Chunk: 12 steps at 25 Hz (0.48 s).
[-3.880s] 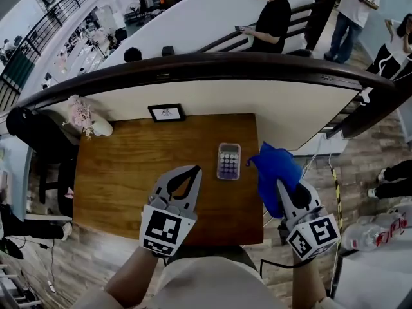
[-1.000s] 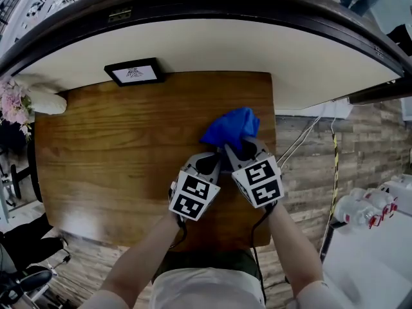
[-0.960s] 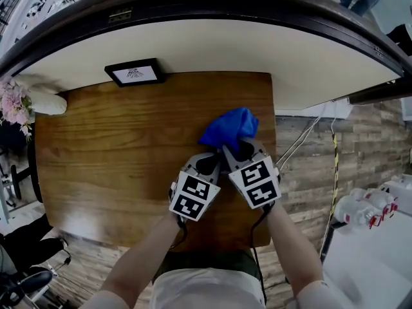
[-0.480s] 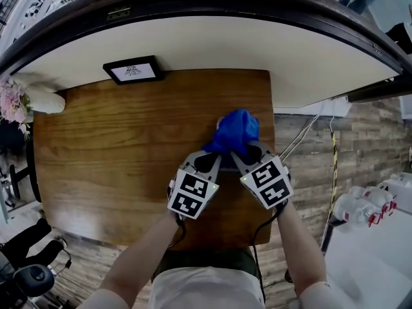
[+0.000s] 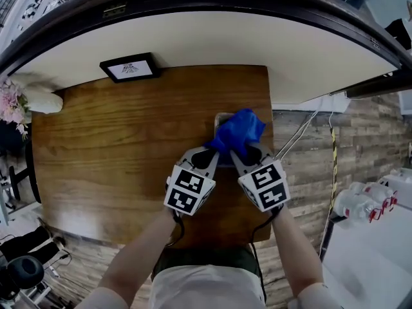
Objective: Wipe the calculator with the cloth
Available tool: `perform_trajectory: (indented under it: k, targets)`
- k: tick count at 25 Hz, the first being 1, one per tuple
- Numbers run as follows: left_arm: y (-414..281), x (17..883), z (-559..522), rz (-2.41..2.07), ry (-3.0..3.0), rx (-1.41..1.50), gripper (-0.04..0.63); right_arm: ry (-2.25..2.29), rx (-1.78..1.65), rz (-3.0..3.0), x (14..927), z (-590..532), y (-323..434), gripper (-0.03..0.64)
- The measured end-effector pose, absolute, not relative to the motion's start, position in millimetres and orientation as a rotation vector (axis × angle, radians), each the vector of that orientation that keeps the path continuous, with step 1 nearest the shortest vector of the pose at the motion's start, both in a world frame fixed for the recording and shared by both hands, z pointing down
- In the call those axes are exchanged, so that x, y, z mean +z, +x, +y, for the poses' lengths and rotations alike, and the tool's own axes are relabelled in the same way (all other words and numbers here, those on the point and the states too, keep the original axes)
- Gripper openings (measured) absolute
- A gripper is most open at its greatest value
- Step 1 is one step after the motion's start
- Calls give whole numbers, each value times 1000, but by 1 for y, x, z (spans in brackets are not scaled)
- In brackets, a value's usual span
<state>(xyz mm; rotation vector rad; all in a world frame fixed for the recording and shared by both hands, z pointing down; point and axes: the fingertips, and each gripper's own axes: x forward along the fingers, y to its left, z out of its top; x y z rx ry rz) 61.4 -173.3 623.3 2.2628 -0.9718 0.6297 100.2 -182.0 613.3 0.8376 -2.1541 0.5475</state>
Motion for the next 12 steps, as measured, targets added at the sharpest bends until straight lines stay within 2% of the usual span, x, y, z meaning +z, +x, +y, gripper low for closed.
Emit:
perform_trajectory:
  k: [6, 12]
  targets:
    - [55, 625, -171, -954, 2204, 571, 2, 770, 500, -2152, 611, -166, 70, 75]
    - [54, 625, -169, -966, 2186, 551, 2, 741, 528, -2160, 612, -166, 82, 77]
